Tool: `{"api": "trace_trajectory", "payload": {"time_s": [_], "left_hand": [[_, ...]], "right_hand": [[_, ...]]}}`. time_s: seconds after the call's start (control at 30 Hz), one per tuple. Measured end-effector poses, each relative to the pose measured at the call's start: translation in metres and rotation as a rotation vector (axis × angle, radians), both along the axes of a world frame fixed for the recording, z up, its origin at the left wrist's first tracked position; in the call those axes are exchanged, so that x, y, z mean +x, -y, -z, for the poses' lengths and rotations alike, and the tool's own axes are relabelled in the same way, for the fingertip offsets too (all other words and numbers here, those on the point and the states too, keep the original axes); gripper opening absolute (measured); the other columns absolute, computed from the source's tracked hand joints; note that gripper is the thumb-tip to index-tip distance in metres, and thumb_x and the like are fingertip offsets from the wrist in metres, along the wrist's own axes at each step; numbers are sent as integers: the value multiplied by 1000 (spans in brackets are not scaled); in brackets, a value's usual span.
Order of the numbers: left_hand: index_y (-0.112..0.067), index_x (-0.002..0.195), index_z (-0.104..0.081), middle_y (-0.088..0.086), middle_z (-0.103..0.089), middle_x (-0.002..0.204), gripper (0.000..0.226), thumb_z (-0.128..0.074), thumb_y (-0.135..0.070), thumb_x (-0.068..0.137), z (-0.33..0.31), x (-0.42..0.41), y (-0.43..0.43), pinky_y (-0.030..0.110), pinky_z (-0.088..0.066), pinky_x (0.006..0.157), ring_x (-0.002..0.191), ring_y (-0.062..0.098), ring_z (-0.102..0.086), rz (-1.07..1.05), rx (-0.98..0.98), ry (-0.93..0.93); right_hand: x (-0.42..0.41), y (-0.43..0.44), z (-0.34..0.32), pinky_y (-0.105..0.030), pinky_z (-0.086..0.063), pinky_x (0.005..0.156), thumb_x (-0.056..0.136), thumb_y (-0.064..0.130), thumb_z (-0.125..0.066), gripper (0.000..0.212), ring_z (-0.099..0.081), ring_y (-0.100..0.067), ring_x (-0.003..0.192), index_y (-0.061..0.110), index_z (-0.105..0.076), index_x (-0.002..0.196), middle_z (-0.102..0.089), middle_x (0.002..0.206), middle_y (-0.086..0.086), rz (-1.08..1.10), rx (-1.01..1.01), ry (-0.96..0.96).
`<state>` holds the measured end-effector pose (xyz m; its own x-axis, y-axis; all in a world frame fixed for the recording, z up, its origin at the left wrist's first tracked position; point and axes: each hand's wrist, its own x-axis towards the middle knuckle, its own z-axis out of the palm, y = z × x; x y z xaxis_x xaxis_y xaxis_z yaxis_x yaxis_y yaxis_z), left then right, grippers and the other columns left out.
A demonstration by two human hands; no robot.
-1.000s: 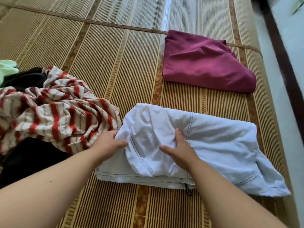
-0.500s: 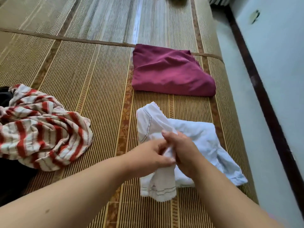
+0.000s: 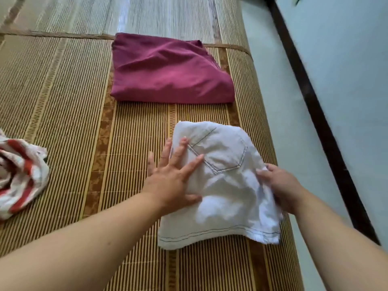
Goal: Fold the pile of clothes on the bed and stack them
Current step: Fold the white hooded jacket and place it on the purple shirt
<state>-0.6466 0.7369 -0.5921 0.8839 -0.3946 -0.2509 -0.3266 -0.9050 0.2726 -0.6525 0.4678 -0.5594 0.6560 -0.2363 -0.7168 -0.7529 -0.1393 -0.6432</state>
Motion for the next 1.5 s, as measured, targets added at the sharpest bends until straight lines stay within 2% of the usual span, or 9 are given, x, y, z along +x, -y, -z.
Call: {"api": "trace_trajectory", "payload": {"time_s": [0.17, 0.27, 0.43, 0.67, 0.83, 0.97, 1.13, 1.3, 1.5], "left_hand": [[-60, 133, 28, -6, 47, 144, 112, -42, -94, 53, 40, 16, 18, 62, 25, 99, 124, 35, 52, 37, 182, -22], [-58, 131, 34, 4, 51, 143, 112, -38, -94, 54, 51, 12, 14, 58, 18, 107, 125, 36, 52, 24, 196, 14], [-33, 137, 42, -1, 49, 145, 133, -27, -100, 44, 53, 15, 10, 52, 1, 115, 138, 28, 37, -94, 159, -56], [-27, 146, -31, 7, -13, 148, 94, -69, -64, 69, 39, 51, 30, 43, -18, 113, 136, 31, -12, -508, -244, -85], [-23, 152, -7, 17, -11, 150, 109, -78, -42, 73, 41, 23, 12, 40, -25, 109, 135, 31, -24, -865, -572, -175], [-50, 145, 7, 14, -19, 142, 113, -80, -31, 75, 37, 1, 1, 30, -29, 100, 108, 17, -37, -729, -598, -283], [-65, 135, -1, 5, -30, 134, 109, -80, -21, 75, 38, 2, -7, 23, -34, 100, 97, 9, -47, -581, -658, -395], [-79, 126, 5, -2, -31, 124, 112, -76, -17, 78, 41, 5, -11, 24, -54, 77, 85, 11, -57, -539, -588, -426], [-87, 116, -2, -4, -37, 121, 109, -72, -11, 80, 25, 29, -24, 9, -46, 66, 87, 7, -57, -559, -699, -303]], "right_hand": [[9, -23, 24, -51, -26, 108, 90, 39, -54, 61, -35, -30, 136, 25, -35, 146, -40, 149, -8, -433, -895, 318], [17, -69, 40, -64, 1, 108, 85, 60, -38, 69, -4, -25, 147, 38, -21, 147, -16, 160, 1, -689, -896, 563], [37, -58, 84, -68, 8, 106, 71, 88, -32, 96, 28, -24, 143, 49, 14, 145, 29, 155, 15, -957, -829, 250], [34, -39, 83, -68, 2, 108, 73, 86, -17, 90, 20, -26, 146, 46, 20, 144, 25, 158, 6, -916, -829, 180], [-23, -28, 70, -59, -14, 112, 73, 85, -20, 100, -1, -24, 146, 30, 9, 151, 4, 161, 1, -609, -823, 43], [-42, -22, 59, -43, -39, 96, 76, 73, -52, 93, -32, -28, 125, 20, -26, 148, -34, 138, -10, -338, -795, 0], [-10, -24, 49, -37, -41, 96, 71, 61, -72, 78, -45, -24, 117, 18, -48, 131, -48, 127, -6, -356, -597, 17], [10, -28, 38, -25, -49, 67, 71, 46, -77, 33, -62, -7, 80, 27, -59, 91, -65, 90, 11, -402, -382, -5], [39, -36, 10, -29, -50, 69, 76, 19, -77, 29, -65, -14, 82, 21, -61, 100, -70, 94, 2, -376, -308, 96]]}}
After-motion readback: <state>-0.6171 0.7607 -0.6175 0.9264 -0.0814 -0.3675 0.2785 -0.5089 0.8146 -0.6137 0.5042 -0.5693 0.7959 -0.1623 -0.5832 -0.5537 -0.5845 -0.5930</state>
